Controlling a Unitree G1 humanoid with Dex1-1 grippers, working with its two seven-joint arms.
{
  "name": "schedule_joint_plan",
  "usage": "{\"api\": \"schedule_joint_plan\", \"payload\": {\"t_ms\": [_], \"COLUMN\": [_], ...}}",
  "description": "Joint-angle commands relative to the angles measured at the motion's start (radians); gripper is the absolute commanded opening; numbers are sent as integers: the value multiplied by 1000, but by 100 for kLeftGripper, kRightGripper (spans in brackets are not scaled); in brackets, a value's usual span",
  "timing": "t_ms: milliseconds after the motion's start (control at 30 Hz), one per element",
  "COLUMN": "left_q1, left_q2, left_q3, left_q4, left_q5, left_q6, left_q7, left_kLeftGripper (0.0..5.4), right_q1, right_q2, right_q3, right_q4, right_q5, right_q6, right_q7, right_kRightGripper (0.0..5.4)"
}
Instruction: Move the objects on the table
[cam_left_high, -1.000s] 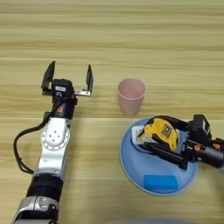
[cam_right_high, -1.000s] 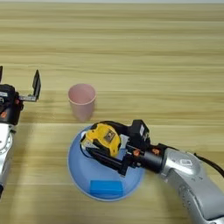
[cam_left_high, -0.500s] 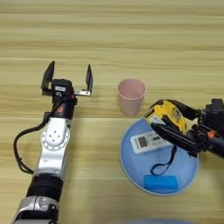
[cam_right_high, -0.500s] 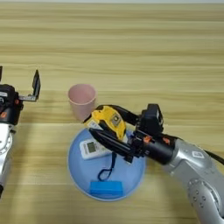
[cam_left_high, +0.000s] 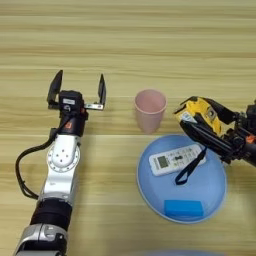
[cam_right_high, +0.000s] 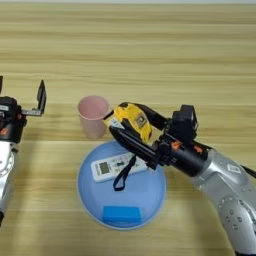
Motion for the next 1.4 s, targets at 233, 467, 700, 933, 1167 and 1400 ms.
{"api": "schedule_joint_plan", "payload": {"t_ms": [233, 467, 700, 933, 1167, 1400], "left_q1": [-16, -19, -21, -23, -24, -24], "left_q2": [0, 0, -3, -5, -7, -7], "left_q3": [-3, -2, -4, -5, -6, -8], "left_q4": [14, 22, 24, 26, 28, 27], "left_q5": [7, 8, 10, 11, 12, 13], "left_q6": [-15, -21, -23, -23, -22, -23], "left_q7": [3, 4, 6, 8, 9, 12], "left_kLeftGripper": [540, 540, 540, 540, 540, 540], "right_q1": [-115, -156, -194, -222, -235, -237], "right_q2": [-44, -10, 28, 41, 50, 56], "right_q3": [-172, -60, -9, -9, 4, 15], "right_q4": [162, 398, 612, 730, 797, 822], "right_q5": [-107, -452, -666, -720, -759, -774], "right_q6": [-88, -201, -297, -310, -303, -299], "right_q7": [-49, -195, -335, -366, -375, -370], "right_kRightGripper": [415, 415, 414, 414, 414, 414]}}
